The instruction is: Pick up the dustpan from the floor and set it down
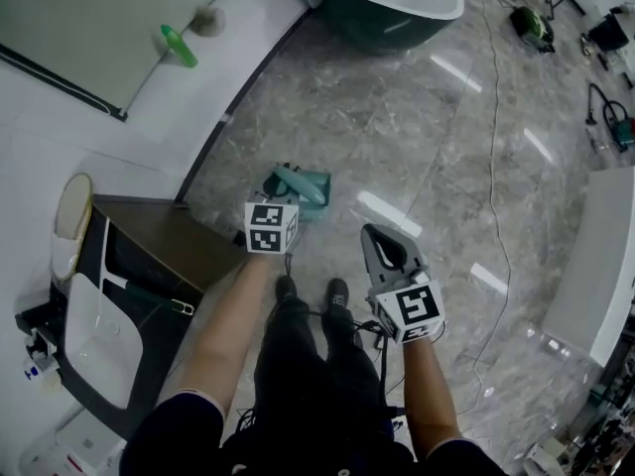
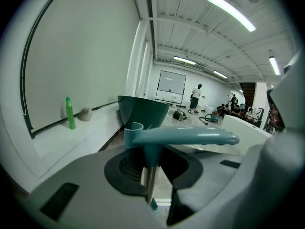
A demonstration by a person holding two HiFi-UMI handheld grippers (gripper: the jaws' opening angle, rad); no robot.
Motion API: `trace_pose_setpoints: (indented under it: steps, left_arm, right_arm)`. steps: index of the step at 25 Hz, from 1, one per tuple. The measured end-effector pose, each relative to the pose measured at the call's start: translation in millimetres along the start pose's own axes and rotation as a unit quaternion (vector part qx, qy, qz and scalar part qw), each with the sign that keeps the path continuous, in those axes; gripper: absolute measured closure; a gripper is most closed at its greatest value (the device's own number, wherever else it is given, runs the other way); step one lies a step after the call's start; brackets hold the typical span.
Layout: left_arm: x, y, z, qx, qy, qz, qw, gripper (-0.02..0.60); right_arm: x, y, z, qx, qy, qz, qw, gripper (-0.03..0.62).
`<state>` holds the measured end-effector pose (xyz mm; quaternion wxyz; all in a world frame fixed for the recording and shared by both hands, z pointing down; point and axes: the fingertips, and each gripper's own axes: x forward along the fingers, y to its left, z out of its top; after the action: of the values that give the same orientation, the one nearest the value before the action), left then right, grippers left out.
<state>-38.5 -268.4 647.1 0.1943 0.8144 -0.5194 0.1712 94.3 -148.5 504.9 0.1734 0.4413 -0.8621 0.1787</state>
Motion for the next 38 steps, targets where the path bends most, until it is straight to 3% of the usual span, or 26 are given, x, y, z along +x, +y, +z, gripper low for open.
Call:
trace_pose_setpoints:
  steps: [4, 15, 29, 38]
  left_arm:
    - [6, 10, 4, -0.012, -0.024, 0.019, 0.9994, 0.494]
    - [-24, 21, -47, -0.005, 0.025, 0.055, 0.9981, 0.494]
    - [-61, 9, -96, -0.011, 0.028, 0.052, 0.9982, 0.494]
    - [-80, 7, -140, -0.036, 0.070, 0.064, 0.9948, 0.492]
  right_arm:
    - [6, -7, -13, 0.012, 0.011, 0.002, 1.000, 0.588]
    - [15, 1, -17, 0.016, 0.019, 0.024, 0.999, 0.588]
    - [12, 32, -29, -0.008, 0.008, 0.047, 0.999, 0.588]
    - [-3, 50, -39, -0.014, 0.015, 0.052, 0.998, 0.588]
